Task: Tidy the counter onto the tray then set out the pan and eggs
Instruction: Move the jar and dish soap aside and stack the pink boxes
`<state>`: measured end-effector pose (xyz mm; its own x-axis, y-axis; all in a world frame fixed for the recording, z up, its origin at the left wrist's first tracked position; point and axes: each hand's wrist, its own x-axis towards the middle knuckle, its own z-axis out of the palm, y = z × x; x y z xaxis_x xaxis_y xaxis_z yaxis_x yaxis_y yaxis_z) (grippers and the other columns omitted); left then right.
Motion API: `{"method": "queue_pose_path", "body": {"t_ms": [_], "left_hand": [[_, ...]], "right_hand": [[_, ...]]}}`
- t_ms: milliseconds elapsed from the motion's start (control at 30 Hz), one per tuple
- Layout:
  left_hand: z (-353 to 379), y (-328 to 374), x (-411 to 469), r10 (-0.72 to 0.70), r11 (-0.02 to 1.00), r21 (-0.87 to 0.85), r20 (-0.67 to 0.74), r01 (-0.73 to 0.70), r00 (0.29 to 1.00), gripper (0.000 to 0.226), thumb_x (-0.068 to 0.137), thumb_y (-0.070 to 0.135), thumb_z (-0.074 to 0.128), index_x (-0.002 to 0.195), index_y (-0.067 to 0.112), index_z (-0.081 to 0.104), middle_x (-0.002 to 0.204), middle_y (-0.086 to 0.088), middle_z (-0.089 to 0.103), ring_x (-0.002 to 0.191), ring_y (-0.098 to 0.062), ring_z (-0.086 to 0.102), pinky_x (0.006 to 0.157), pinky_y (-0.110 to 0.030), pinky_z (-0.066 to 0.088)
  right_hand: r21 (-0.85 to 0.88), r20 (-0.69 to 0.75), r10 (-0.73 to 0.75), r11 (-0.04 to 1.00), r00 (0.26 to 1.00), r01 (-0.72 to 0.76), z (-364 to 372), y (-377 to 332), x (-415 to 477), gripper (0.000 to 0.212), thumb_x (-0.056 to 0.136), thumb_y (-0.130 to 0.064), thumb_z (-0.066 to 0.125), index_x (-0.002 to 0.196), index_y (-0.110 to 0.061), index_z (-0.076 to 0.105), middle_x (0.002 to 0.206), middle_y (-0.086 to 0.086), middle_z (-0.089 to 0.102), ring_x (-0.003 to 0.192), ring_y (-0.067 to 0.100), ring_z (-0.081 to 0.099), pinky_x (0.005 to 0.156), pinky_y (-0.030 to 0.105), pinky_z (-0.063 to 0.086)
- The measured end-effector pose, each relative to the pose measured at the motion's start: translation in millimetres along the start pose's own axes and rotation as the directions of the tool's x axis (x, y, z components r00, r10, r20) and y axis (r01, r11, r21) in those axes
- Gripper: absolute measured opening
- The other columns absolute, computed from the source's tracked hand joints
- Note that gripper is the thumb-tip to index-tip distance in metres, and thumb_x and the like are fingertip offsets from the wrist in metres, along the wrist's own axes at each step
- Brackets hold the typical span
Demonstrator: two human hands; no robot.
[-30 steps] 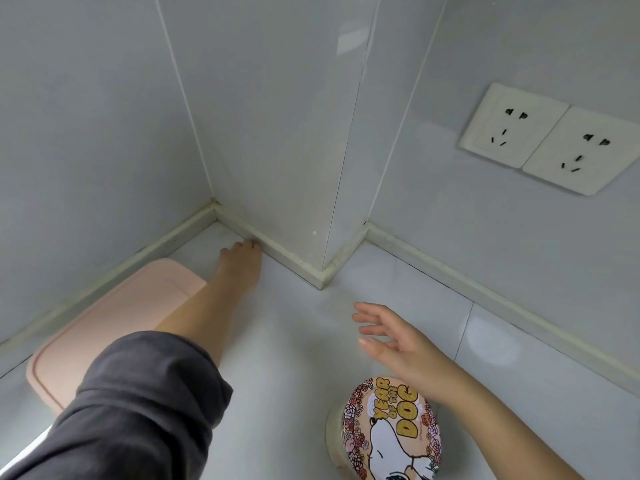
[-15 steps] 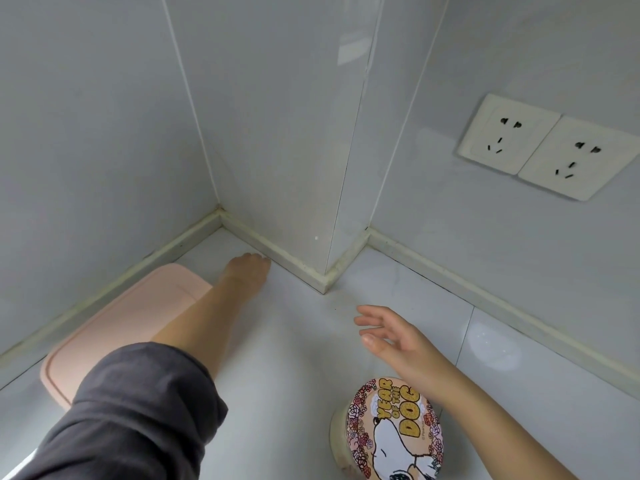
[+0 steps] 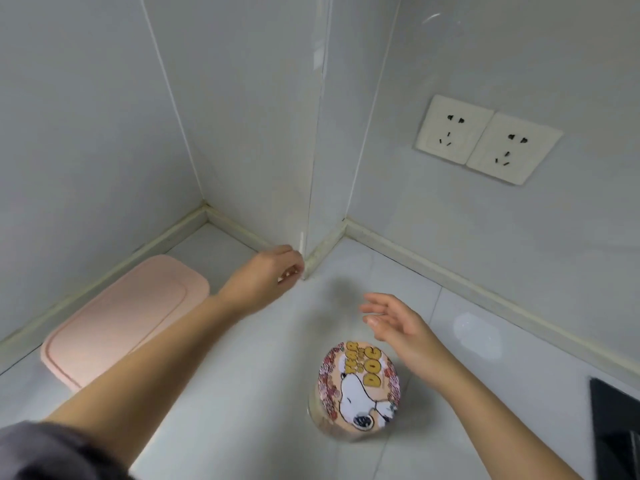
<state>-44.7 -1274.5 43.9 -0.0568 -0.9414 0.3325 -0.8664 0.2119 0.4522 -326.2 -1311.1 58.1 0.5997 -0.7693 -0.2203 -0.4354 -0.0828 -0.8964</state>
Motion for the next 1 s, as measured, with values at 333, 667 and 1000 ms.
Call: {"method": "queue_pose_path", "body": {"t_ms": [333,667,1000], "left_hand": [[19,121,-101,0.251,0.967,0.061,-0.047,-0.248,0.967,0.012,0.093,0.014,0.056,0.082,0.012,0.061,0.086,0.002,0.06,0.076,-0.021,0.055,0.062,-0.028,0.046],[9,136,-118,-0.075,0.994,0.089,0.066,0.069,0.995,0.043,0.081,0.01,0.06,0.12,0.026,0.053,0.123,0.009,0.051,0.089,-0.013,0.06,0.06,-0.02,0.045],[42,130,-120,-0.302,0.743,-0.49,0.361,0.455,0.882,0.098,0.061,0.036,0.088,0.141,0.037,0.03,0.132,0.024,0.051,0.121,-0.001,0.052,0.102,-0.028,0.045]], "right_hand": [[0.144,-0.098,0.122,0.984,0.988,-0.107,-6,23,-65,0.027,0.1,-0.009,0.046,0.12,-0.023,0.055,0.116,-0.001,0.064,0.107,0.015,0.062,0.083,0.027,0.052],[0.016,0.051,0.157,0.987,0.986,-0.158,8,40,-80,0.065,0.077,0.019,0.036,0.126,-0.021,0.05,0.119,-0.005,0.063,0.102,-0.004,0.063,0.08,0.024,0.049],[0.0,0.183,0.056,0.998,0.981,-0.057,36,53,-73,0.098,0.058,-0.021,0.092,0.139,-0.032,0.037,0.134,-0.014,0.056,0.125,0.005,0.053,0.103,0.03,0.045]]}}
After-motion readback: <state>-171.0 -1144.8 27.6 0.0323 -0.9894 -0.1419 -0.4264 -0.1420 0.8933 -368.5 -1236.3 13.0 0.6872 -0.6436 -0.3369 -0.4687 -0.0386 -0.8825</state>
